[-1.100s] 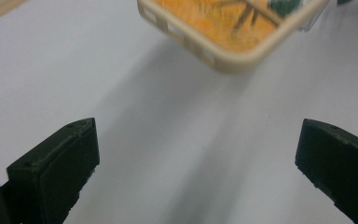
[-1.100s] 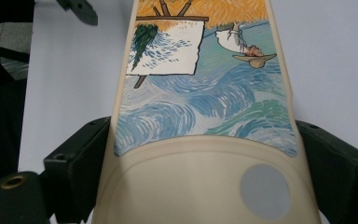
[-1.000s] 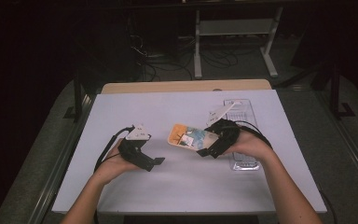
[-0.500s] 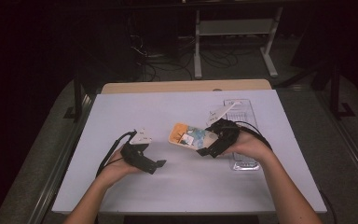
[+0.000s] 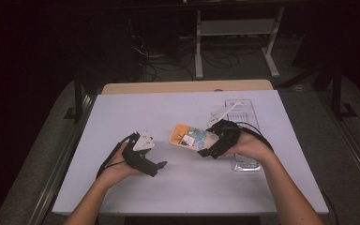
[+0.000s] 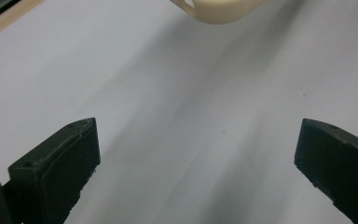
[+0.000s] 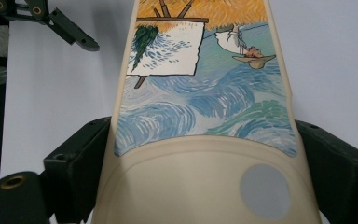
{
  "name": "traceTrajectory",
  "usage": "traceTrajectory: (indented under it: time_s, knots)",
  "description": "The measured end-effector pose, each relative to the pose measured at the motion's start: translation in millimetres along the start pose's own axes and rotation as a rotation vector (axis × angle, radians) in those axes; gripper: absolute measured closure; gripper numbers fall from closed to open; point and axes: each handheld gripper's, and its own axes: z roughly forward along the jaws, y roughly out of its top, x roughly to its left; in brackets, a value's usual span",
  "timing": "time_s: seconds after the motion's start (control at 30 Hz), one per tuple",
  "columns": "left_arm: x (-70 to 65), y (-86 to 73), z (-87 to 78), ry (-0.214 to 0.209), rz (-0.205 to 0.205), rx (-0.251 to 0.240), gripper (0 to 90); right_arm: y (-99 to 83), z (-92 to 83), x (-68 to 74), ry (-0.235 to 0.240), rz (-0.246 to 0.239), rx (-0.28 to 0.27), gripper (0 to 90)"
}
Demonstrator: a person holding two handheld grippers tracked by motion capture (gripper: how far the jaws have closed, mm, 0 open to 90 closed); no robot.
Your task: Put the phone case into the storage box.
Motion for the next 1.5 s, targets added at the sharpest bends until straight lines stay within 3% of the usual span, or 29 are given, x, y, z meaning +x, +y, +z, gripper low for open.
traceTrajectory:
  time_s: [0.33, 0.77, 0.83, 1.0, 1.07, 1.33, 1.5]
  knots:
    - [-5.7, 2.3, -1.3, 0.048, 0.082, -0.019, 0.0, -0.1, -0.2, 0.5, -0.002, 0.001, 0.003, 10.0]
    - [-11.6, 4.5, -1.9, 0.113, 0.188, 0.009, 0.0, -0.2, 0.9, 0.5, 0.003, 0.001, 0.008, 10.0]
    - [-13.9, 4.2, -1.3, 0.121, 0.183, -0.006, 0.0, -0.4, 1.1, 0.5, 0.004, 0.003, 0.008, 10.0]
    - [-15.1, 5.6, -2.9, 0.142, 0.239, 0.017, 0.0, -0.5, 1.4, -0.1, 0.001, -0.004, 0.005, 10.0]
    - [-16.2, 5.4, -2.6, 0.147, 0.241, 0.017, 0.0, -0.6, 1.2, 0.5, 0.004, 0.007, 0.013, 10.0]
    - [-21.3, 5.7, -1.0, 0.195, 0.292, -0.004, 0.0, -0.3, 2.3, 0.4, 0.001, -0.003, 0.01, 10.0]
    - [-24.6, 6.0, -0.6, 0.232, 0.348, 0.003, 0.0, -0.4, 2.3, 0.8, -0.001, 0.002, 0.012, 10.0]
